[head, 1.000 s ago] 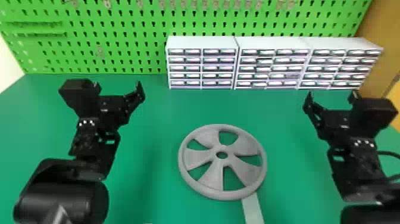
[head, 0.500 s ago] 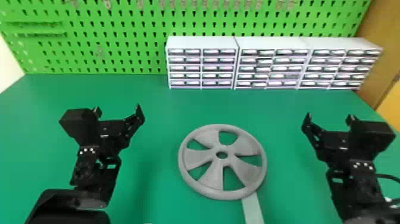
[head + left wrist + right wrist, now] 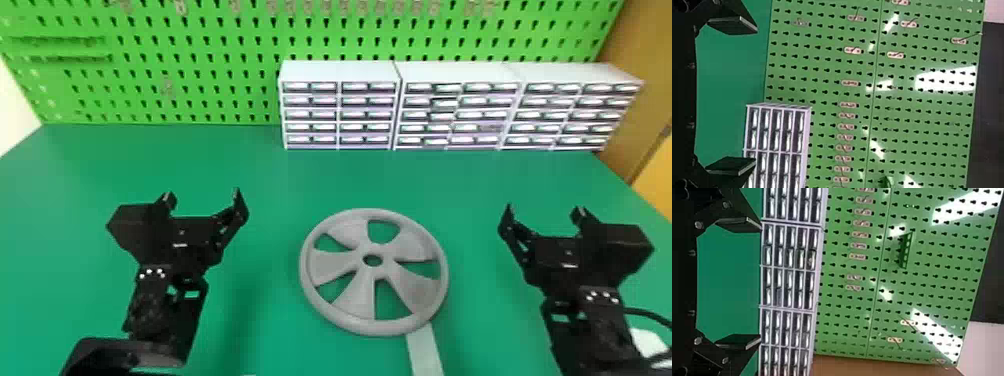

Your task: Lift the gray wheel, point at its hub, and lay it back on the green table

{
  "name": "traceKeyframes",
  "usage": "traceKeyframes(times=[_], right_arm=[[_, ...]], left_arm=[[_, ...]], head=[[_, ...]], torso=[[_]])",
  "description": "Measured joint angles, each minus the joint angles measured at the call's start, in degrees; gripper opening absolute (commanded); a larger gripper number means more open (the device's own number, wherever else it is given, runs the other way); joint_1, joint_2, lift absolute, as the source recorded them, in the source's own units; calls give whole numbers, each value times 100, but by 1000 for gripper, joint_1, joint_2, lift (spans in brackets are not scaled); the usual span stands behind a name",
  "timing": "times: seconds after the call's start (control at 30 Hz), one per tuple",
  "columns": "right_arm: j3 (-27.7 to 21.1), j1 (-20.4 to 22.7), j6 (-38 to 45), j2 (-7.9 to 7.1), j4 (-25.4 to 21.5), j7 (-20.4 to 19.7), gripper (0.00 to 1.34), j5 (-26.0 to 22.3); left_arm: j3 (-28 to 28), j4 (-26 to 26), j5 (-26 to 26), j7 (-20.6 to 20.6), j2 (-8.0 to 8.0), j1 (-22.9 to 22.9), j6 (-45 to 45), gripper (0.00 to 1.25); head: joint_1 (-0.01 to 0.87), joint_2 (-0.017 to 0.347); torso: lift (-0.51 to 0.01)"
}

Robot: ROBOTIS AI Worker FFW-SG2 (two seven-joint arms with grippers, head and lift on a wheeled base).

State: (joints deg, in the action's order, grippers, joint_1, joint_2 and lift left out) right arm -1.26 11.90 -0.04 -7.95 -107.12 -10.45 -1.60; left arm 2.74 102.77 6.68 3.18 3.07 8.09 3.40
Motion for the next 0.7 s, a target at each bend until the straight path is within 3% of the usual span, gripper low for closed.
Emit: traceKeyframes(times=[0.7], right_arm=[[144,5,-69,-93,7,-1,1042,-51]], left_arm=[[49,-110,44,-91,0,5,179,1138]], head=[[692,48]], torso=[[-93]])
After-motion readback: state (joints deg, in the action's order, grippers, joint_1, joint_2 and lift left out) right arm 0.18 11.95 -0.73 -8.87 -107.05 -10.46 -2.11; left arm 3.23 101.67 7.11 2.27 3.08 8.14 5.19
